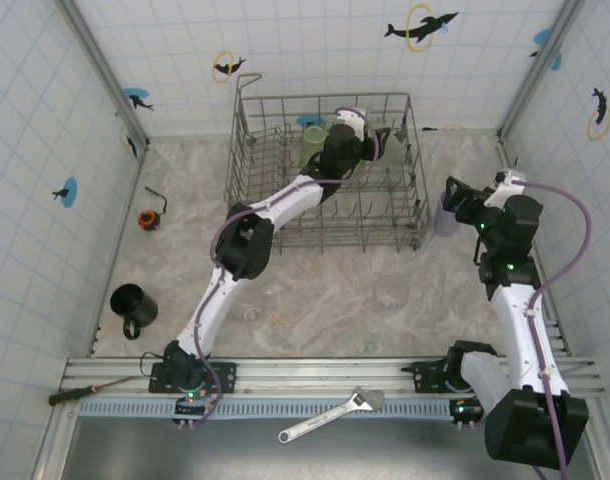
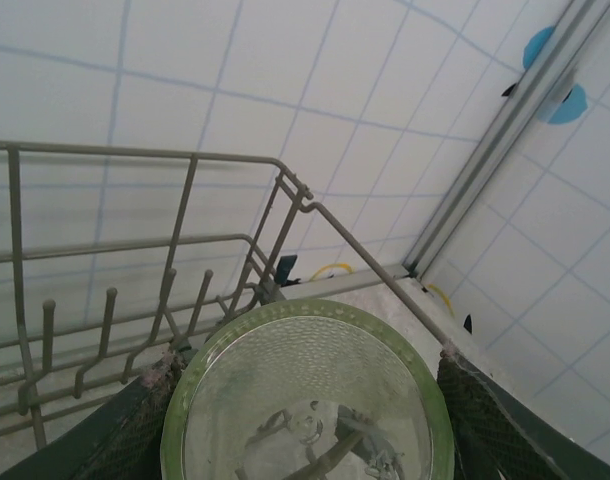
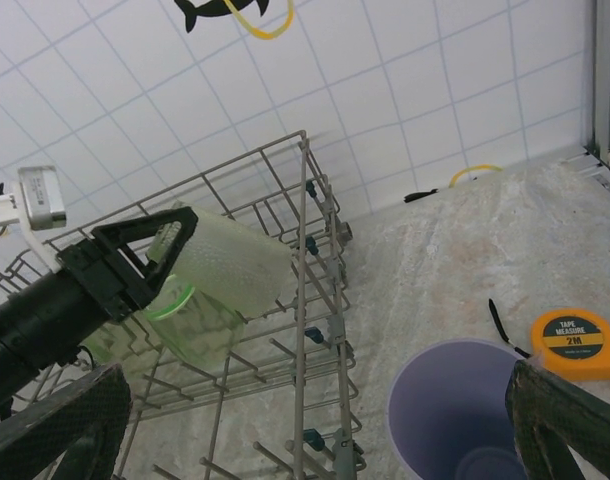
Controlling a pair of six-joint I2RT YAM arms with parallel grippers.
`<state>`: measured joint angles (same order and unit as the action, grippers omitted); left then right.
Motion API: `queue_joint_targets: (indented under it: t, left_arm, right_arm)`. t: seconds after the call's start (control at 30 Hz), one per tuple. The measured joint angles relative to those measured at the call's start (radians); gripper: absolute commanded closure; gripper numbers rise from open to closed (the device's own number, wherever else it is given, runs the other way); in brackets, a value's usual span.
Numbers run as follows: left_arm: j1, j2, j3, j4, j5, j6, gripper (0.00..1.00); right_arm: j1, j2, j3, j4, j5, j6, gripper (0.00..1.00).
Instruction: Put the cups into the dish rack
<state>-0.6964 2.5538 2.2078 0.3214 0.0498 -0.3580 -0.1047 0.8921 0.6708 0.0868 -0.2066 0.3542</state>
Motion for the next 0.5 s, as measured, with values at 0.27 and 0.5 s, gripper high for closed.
queue_joint_targets:
  t: [0.27, 0.5]
  left_arm:
    - [-0.004, 0.009, 0.000, 0.025, -0.010, 0.006, 1.00]
    - [-0.011, 0.025, 0.000, 0.053, -0.016, 0.030, 0.67]
  right_arm:
    - [0.008, -0.001, -0.003, 0.013, 0.001, -0.007, 0.01]
    - [0.016, -0.001, -0.003, 0.017, 0.001, -0.008, 0.01]
